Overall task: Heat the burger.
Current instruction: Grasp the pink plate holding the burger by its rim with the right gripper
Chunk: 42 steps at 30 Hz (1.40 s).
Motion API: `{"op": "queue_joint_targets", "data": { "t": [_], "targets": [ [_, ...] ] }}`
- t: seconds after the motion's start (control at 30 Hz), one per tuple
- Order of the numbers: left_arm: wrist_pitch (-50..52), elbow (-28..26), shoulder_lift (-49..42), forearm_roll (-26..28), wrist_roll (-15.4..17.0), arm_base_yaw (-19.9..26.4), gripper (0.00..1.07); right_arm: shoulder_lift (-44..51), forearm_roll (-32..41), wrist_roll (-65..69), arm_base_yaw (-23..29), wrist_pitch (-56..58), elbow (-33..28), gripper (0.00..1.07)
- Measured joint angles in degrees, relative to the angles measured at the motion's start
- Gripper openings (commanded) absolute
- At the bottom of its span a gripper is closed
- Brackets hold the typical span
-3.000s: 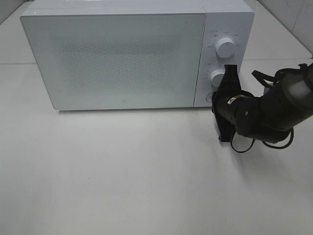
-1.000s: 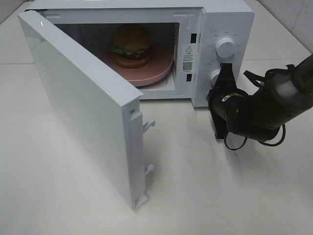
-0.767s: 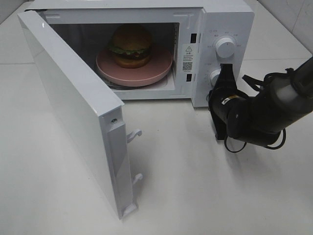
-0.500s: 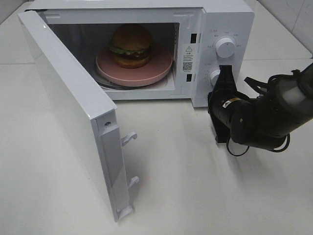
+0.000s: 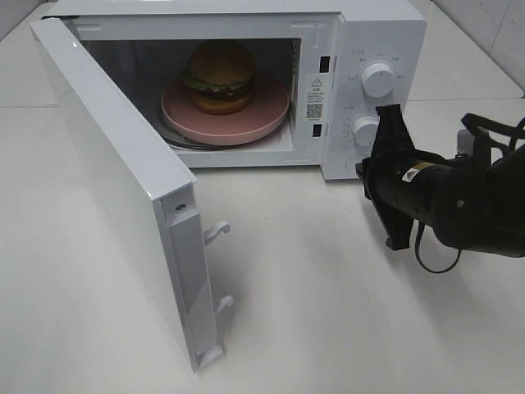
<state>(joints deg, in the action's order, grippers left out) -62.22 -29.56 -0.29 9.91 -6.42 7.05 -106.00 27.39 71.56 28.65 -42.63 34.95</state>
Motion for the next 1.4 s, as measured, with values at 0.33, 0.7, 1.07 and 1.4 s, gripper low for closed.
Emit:
{"op": "queue_joint_targets", "data": {
  "t": [0.33, 0.7, 1.07, 1.4],
  "targets": [
    [0.0, 0.0, 0.0, 0.0, 0.0, 0.0, 0.98, 10.77, -1.03, -17.59, 0.0, 10.83, -1.15, 0.0],
    [0.0, 0.0, 0.0, 0.0, 0.0, 0.0, 0.98, 20.17, -6.99, -38.04, 0.0, 26.7, -1.15, 0.01],
    [0.0, 0.0, 0.0, 0.0, 0.0, 0.0, 0.98, 24.58, -8.02, -59.07, 0.0, 45.95, 0.8, 0.03],
    [0.0, 0.0, 0.0, 0.0, 0.0, 0.0, 0.98, 24.58, -12.49, -75.97, 0.0, 60.05, 6.25, 0.03]
  ]
}}
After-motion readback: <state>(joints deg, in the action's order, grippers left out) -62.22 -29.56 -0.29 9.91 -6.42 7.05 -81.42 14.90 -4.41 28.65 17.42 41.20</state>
